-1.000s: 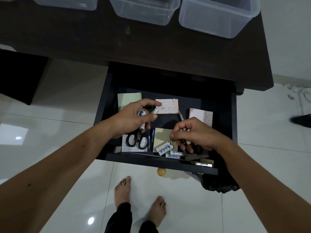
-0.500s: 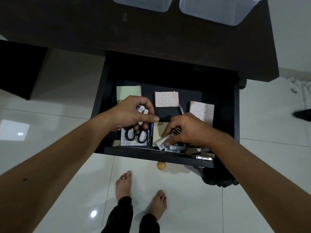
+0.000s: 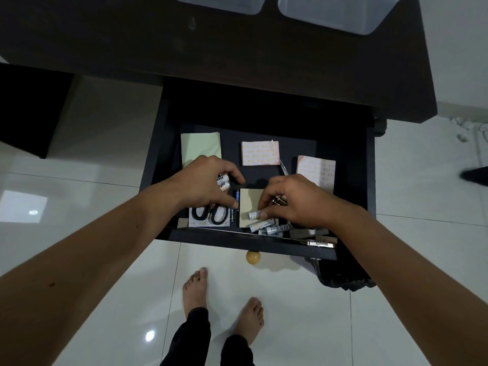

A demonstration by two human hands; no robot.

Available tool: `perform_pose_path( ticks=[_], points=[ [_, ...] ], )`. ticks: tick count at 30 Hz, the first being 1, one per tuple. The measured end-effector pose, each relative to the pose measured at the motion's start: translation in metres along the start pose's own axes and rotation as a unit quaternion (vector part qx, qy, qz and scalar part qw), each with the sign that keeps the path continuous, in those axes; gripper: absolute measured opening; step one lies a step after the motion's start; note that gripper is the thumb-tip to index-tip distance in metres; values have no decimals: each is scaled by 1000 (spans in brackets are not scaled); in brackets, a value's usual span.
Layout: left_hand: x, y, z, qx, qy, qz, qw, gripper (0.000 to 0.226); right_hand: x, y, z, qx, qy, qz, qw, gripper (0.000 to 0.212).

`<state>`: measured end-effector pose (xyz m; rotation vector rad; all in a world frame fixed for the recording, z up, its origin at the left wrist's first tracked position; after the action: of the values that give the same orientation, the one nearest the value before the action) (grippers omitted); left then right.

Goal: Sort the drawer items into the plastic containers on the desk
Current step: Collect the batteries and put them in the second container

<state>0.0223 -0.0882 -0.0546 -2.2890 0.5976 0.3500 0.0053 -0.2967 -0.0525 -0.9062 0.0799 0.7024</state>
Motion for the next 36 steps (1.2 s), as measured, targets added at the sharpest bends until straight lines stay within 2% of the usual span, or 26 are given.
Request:
perform_pose_path(
  ticks=[4, 7, 9, 11, 16, 20, 24, 27, 30, 32, 36],
  points=[
    [5, 4, 1, 64, 7, -14, 998, 37, -8, -13, -3, 153, 78, -38, 984, 13],
    [6, 5, 1, 112, 23, -31, 993, 39, -11, -15, -7, 258, 92, -40, 961, 12],
    [6, 5, 2, 144, 25, -41, 988, 41, -12, -15, -6, 282, 92, -18, 955, 26],
    [6, 5, 1, 162, 29, -46, 985, 41, -14, -16, -5, 292, 103, -1, 951, 30],
    [7, 4, 3, 153, 32, -43, 987, 36, -14, -12, -6, 385, 143, 17, 911, 16],
    [6, -1, 7, 80, 26, -21, 996, 32, -12, -12, -9, 389, 149, 6, 909, 25],
    [2, -4, 2, 12, 31, -19, 999, 31, -12, -13, -12, 332, 138, -10, 933, 10],
    [1, -6, 0, -25, 14, -23, 999, 32, -12, -13, -8, 232, 115, 1, 966, 12],
    [0, -8, -1, -67, 5, -32, 997, 30, -10, -5, -6, 104, 82, 30, 991, 27],
    [1, -9, -2, -88, 4, -39, 995, 28, -8, 0, -4, 39, 61, 44, 996, 32],
    [2, -10, -1, -131, 9, -33, 991, 24, -3, 5, 1, -8, 39, 62, 997, 30]
  ],
)
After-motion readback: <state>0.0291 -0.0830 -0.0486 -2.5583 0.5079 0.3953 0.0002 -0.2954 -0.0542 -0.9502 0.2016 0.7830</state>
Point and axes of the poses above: each hand's wrist, its own x-axis towards the middle knuckle, its own y-axis out of the palm, z = x × y, the point moved 4 cm from there along x, towards the middle knuckle, and after that the axes turned 8 degrees about -z, right-handed, at the moved point
